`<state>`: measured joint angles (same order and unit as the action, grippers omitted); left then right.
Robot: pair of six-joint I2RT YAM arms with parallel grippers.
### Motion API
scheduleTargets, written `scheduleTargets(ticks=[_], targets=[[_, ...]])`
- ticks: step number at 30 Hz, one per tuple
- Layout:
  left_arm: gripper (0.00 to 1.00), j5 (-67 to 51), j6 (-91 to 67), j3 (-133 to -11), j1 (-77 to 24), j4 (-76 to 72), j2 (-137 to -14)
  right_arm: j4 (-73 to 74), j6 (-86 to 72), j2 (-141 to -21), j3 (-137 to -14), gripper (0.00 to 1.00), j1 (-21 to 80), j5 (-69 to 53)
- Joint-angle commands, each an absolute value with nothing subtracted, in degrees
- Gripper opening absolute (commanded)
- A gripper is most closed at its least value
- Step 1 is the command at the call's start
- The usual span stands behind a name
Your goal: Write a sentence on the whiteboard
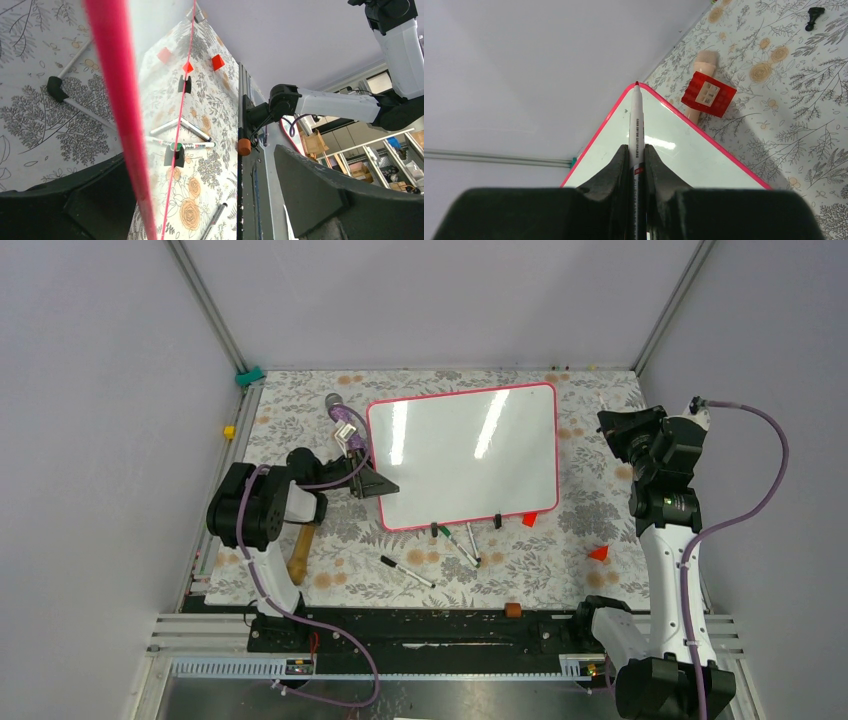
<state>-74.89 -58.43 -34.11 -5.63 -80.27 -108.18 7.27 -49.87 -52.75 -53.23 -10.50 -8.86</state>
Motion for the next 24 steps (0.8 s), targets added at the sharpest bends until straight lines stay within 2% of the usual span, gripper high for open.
scheduleTargets(ticks=[1,10,19,24], targets=[[0.99,-75.67,-58.06,-33.91,-5.56,-83.8,-103.89,6.24,-50.13,-52.18,-54.29,0.0,-10.47,-11.02],[0.99,-75.91,-57.65,-33.57,-6.65,-83.84,-102.43,9.78,-46.12,-53.63,-58.17,0.0,-6.22,-9.82],[0.99,-73.29,-59.65,-33.88,-6.56,-83.83,-105.32,12.6,-37.88,-55.11,-64.44,0.0,8.1,-2.75],[0.99,-73.3,-60.04,-34.53,-6.5,-83.59,-106.46,12.98,-35.74,-56.16,-66.26,0.0,12.11,-1.73]])
